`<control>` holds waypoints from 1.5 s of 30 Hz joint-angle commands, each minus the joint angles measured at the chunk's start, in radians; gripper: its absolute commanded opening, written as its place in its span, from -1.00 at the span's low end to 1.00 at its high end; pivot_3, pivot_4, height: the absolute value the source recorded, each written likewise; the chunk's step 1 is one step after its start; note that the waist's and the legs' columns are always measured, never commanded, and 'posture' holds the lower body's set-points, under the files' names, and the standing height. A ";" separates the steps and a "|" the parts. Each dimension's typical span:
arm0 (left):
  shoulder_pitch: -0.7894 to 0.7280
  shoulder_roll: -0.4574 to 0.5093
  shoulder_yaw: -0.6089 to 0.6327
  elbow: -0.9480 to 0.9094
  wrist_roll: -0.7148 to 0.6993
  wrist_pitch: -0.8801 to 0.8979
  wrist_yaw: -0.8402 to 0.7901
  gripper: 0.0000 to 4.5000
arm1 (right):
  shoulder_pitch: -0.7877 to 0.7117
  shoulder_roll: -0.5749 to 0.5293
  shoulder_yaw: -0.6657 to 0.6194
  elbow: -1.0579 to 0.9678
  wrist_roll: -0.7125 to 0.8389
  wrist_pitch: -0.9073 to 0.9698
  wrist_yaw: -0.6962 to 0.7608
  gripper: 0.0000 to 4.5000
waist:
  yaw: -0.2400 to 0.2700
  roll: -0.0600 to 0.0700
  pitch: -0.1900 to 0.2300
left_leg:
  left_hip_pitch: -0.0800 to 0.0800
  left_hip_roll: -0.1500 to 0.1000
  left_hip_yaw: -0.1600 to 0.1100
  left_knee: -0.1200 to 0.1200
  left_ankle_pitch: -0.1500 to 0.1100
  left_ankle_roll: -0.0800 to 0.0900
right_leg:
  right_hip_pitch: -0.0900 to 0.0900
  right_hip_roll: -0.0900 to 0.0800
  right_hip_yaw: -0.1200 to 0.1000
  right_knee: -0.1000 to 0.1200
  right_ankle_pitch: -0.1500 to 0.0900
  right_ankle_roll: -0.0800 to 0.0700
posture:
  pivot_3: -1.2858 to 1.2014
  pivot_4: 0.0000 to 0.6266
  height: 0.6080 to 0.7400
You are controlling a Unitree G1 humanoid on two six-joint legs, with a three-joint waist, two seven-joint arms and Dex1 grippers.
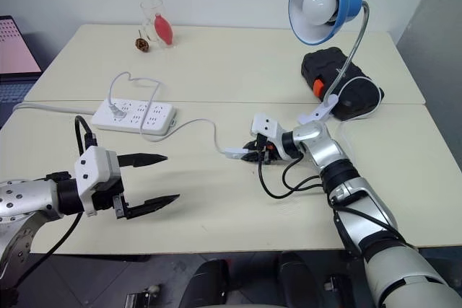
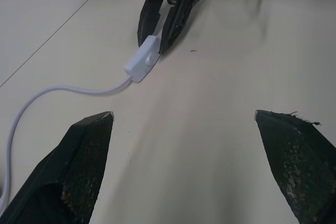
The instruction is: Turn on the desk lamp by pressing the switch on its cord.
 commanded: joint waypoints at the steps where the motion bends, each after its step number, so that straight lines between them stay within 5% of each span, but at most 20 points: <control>1: -0.017 -0.001 0.002 -0.001 -0.002 -0.023 -0.001 1.00 | 0.001 -0.017 -0.006 -0.052 -0.020 -0.052 0.019 -0.83 | 0.000 0.000 0.000 | 0.000 0.000 0.000 0.000 0.000 0.000 | 0.000 0.000 0.000 0.000 0.000 0.000 | 0.03 -0.52 1.00; 12: -0.138 -0.034 -0.078 0.020 -0.047 0.016 0.010 1.00 | 0.051 -0.112 -0.052 -0.416 0.121 0.218 0.186 -0.84 | 0.006 0.001 0.000 | -0.001 0.000 -0.001 0.000 0.000 0.000 | 0.000 0.000 0.000 0.000 0.000 0.000 | 0.03 -0.52 1.00; 21: -0.305 -0.079 -0.176 0.037 -0.148 0.155 -0.005 1.00 | 0.090 -0.149 -0.063 -0.661 0.238 0.478 0.183 -0.84 | 0.000 0.001 0.001 | 0.000 0.000 -0.002 0.000 0.000 0.000 | 0.000 0.000 0.000 0.000 0.000 0.001 | 0.03 -0.52 1.00; 45: -0.429 -0.106 -0.320 0.114 -0.100 0.186 -0.037 1.00 | 0.127 -0.188 -0.012 -0.826 0.238 0.485 0.150 -0.84 | 0.001 0.001 0.001 | -0.001 -0.001 -0.002 0.000 0.000 0.000 | 0.000 0.001 -0.001 0.000 0.000 0.001 | 0.03 -0.52 1.00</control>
